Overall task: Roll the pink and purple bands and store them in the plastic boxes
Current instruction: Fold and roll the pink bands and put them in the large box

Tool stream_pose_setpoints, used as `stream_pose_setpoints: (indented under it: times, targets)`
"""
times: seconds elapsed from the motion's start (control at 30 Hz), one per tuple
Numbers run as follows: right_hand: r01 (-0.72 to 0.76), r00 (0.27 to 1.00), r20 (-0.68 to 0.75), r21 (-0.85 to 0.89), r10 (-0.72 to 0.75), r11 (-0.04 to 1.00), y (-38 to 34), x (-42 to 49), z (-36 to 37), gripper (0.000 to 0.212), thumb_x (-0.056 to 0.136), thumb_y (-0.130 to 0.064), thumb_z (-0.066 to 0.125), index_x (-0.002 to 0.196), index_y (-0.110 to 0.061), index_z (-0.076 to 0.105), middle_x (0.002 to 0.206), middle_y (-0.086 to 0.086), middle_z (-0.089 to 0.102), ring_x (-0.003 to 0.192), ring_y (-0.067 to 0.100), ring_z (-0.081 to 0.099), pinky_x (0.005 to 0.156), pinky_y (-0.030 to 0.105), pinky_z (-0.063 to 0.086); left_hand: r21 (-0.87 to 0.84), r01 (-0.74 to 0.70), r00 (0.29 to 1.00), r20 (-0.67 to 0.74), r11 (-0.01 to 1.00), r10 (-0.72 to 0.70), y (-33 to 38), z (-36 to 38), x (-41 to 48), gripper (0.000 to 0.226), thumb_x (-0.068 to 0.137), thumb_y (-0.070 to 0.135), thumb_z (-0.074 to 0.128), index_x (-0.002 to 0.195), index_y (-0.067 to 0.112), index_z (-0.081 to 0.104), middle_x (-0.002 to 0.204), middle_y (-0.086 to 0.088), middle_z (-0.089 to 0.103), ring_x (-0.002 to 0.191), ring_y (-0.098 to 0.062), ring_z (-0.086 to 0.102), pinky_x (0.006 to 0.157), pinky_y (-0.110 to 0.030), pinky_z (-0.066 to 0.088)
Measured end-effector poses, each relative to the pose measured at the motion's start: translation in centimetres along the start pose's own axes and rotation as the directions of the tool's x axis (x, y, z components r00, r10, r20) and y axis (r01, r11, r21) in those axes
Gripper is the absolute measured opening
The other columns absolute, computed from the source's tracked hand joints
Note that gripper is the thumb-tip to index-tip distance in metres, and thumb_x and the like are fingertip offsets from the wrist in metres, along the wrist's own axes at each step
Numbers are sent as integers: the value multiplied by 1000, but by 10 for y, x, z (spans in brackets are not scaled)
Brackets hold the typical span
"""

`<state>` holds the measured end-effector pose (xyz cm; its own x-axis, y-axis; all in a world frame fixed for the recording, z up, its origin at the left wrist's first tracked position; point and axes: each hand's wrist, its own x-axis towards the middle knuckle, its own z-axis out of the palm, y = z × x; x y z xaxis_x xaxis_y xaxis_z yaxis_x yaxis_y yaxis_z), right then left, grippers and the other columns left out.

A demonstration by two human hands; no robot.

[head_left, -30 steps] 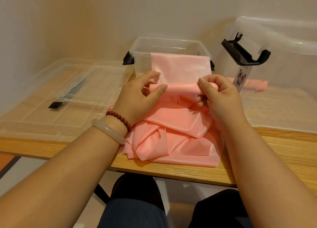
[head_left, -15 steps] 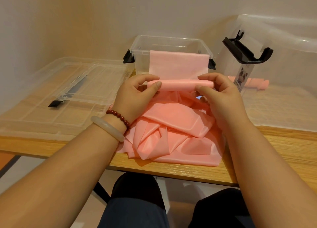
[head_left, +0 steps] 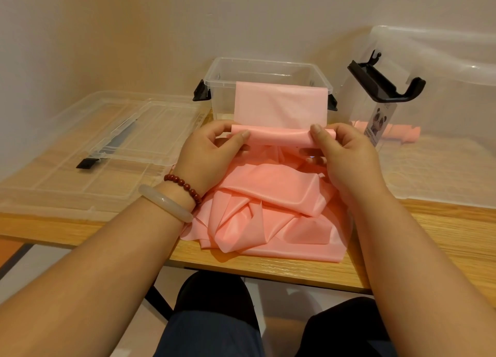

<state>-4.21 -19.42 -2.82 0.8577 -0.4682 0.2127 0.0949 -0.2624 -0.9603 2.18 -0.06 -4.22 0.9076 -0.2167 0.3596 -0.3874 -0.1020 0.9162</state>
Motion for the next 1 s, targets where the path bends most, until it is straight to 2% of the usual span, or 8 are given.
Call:
stream_pose_setpoints:
  times: [0.1, 0.2, 0.4, 0.57, 0.63, 0.73, 0.9, 1.0]
  targets:
    - [-40, 999, 34, 103, 37, 994, -3, -1, 0, 20, 96, -31, 60, 102, -12, 63, 90, 3, 69, 69, 13, 72, 56, 32, 60, 4, 16, 1000, -16, 1000, -16, 0, 1, 0, 6, 94, 18, 61, 94, 22, 66, 83, 7, 70, 73, -1, 69, 66, -13, 51]
    - [-37, 996, 85, 209, 19, 977, -4, -2, -1, 15, 92, -12, 65, 106, -15, 59, 100, 4, 65, 78, 22, 74, 60, 39, 60, -2, 24, 999, -40, 1000, -24, -1, 1, 0, 8, 95, 18, 59, 93, 22, 65, 80, 6, 71, 72, -3, 70, 65, -15, 52]
    - [43, 999, 20, 65, -44, 997, 1, 1, -3, 5, 88, -19, 71, 92, -17, 70, 80, 5, 72, 75, 25, 72, 69, 47, 61, -77, 5, 1000, 0, 997, -5, 1, 0, 0, 22, 93, 3, 57, 110, 18, 57, 94, -6, 64, 75, -12, 71, 71, -24, 58]
    - [46, 999, 18, 119, -49, 992, -1, 0, 0, 6, 94, -23, 64, 93, -19, 68, 59, -3, 66, 47, 9, 53, 46, 21, 47, -85, 13, 999, 35, 996, -10, -1, 0, 0, 20, 90, -1, 60, 101, 16, 58, 85, -5, 65, 68, -11, 67, 70, -28, 58]
    - [25, 998, 48, 159, -33, 987, -2, -1, -1, 12, 94, -24, 64, 104, -18, 67, 76, 1, 69, 51, 10, 59, 47, 23, 51, -92, 24, 1000, 22, 995, -22, -2, 0, 1, 14, 92, 4, 61, 96, 17, 58, 79, -6, 65, 64, -13, 66, 64, -29, 57]
    - [17, 996, 87, 185, -34, 983, 0, 0, -2, 27, 89, -12, 69, 112, -26, 63, 113, 1, 61, 68, 22, 69, 57, 38, 59, -89, 43, 999, 12, 995, -42, -4, 1, 2, 10, 92, 11, 62, 93, 20, 58, 80, -10, 67, 65, -17, 67, 64, -31, 57]
    - [17, 1000, 23, 142, -20, 990, 0, 0, -3, 10, 90, -9, 68, 93, -18, 68, 84, 12, 69, 54, 13, 63, 51, 29, 56, -107, 58, 998, 0, 993, -58, -3, 2, 1, 5, 95, 13, 59, 91, 16, 59, 74, -3, 69, 65, -13, 69, 64, -24, 55]
    - [57, 998, 24, 64, -59, 996, 2, 2, -5, 21, 85, -21, 75, 102, -30, 66, 108, -2, 65, 75, 17, 70, 58, 35, 58, -131, 55, 998, 5, 990, -55, -2, 0, 2, 8, 96, 12, 57, 90, 16, 60, 73, 2, 69, 66, -9, 69, 64, -21, 55]
